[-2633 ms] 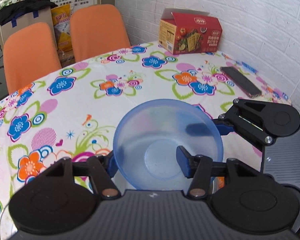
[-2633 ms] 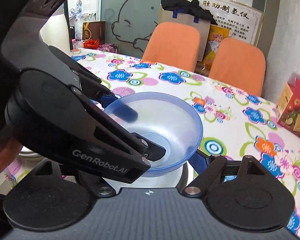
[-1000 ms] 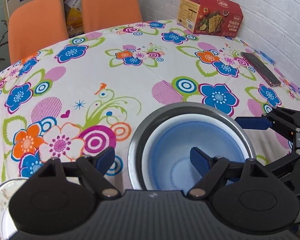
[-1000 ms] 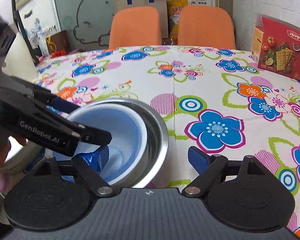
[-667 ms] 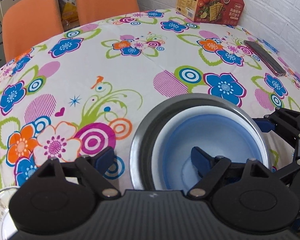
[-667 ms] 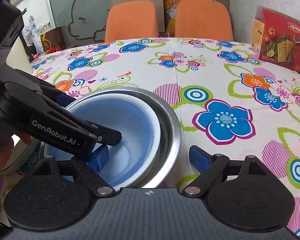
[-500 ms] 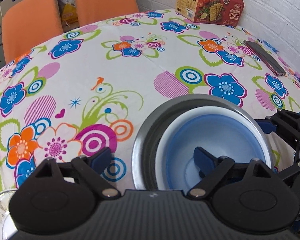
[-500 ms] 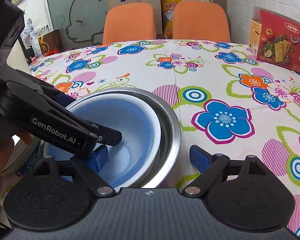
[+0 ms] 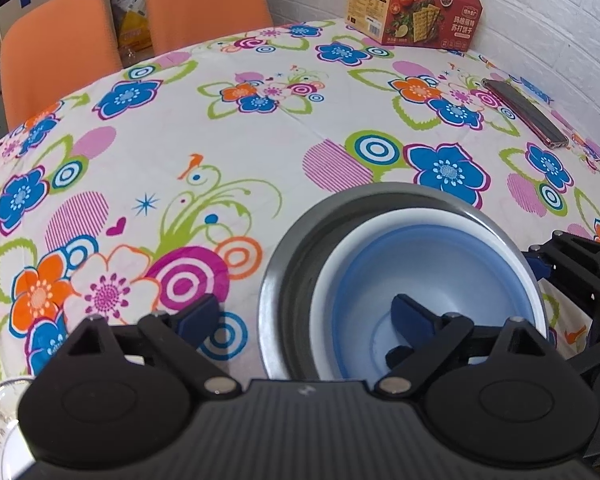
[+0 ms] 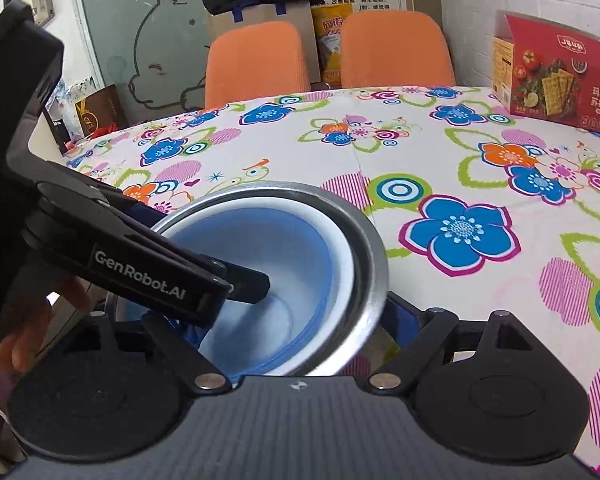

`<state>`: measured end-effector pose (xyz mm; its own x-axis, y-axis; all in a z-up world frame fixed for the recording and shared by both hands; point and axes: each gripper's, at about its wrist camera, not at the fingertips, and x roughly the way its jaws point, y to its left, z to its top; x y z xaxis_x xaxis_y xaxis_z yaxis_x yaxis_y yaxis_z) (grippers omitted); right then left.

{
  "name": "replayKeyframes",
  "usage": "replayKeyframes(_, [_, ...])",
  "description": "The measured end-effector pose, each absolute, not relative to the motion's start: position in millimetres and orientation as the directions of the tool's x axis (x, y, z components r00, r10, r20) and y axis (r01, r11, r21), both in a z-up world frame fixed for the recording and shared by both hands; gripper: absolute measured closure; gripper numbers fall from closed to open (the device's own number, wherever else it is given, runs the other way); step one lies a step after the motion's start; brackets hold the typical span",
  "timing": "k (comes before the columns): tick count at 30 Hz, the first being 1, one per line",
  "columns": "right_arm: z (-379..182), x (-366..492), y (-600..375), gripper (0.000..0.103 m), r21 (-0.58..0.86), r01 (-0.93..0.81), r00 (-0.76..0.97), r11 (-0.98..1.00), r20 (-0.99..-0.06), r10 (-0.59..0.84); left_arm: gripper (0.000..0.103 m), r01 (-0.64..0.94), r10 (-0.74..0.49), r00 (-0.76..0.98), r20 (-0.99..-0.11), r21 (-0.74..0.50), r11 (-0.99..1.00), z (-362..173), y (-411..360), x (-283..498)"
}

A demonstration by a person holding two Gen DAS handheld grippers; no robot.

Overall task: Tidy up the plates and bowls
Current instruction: 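Grip the steel bowl rim of the nested bowls with the left tool, then lift and carry the nested bowls with the left tool toward the plates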

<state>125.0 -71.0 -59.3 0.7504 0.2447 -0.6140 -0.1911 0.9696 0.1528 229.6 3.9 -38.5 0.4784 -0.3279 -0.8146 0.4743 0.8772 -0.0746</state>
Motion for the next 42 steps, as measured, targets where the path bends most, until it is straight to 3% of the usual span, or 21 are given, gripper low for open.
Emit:
replayKeyframes(2, [-59.3, 125.8, -68.6, 0.031, 0.197, -0.211, 0.748, 0.958, -0.599, 0.287, 0.012, 0.471, -0.329, 0.483, -0.811, -0.075, 0.879, -38.4, 2.5, 228.2])
replayKeyframes(4, [-58.9, 126.7, -64.0, 0.030, 0.198, -0.203, 0.754, 0.959, -0.594, 0.282, 0.021, 0.483, -0.344, 0.481, -0.807, -0.083, 0.871, -35.9, 0.1, 225.2])
replayKeyframes(6, [-58.0, 128.4, -62.4, 0.028, 0.211, -0.184, 0.751, 0.960, -0.600, 0.276, 0.040, 0.491, -0.360, 0.467, -0.807, -0.101, 0.865, -31.6, -4.7, 221.5])
replayKeyframes(11, [-50.2, 132.9, -65.4, 0.027, 0.262, -0.110, 0.742, 0.959, -0.620, 0.255, 0.041, 0.443, -0.333, 0.435, -0.837, -0.124, 0.888, -26.9, -12.7, 232.8])
replayKeyframes(19, [6.3, 137.6, -78.7, 0.026, 0.224, -0.117, 0.822, 0.967, -0.524, 0.221, 0.044, 0.475, -0.375, 0.520, -0.768, -0.105, 0.874, 38.9, -26.7, 240.6])
replayKeyframes(31, [114.7, 149.2, -15.6, 0.026, 0.171, -0.379, 0.851, 0.910, -0.321, 0.415, 0.046, 0.308, -0.246, 0.739, -0.627, -0.011, 0.951, 176.2, 54.5, 209.9])
replayKeyframes(36, [106.7, 148.7, 36.5, 0.025, 0.222, -0.508, 0.763, 0.832, -0.332, 0.554, 0.044, 0.150, -0.087, 0.761, -0.643, 0.045, 0.988, 174.2, 111.9, 179.1])
replayKeyframes(42, [86.7, 135.2, 92.4, 0.025, 0.227, -0.602, 0.662, 0.766, -0.395, 0.637, 0.044, 0.029, -0.015, 0.732, -0.681, 0.009, 1.000, 145.8, 175.8, 145.2])
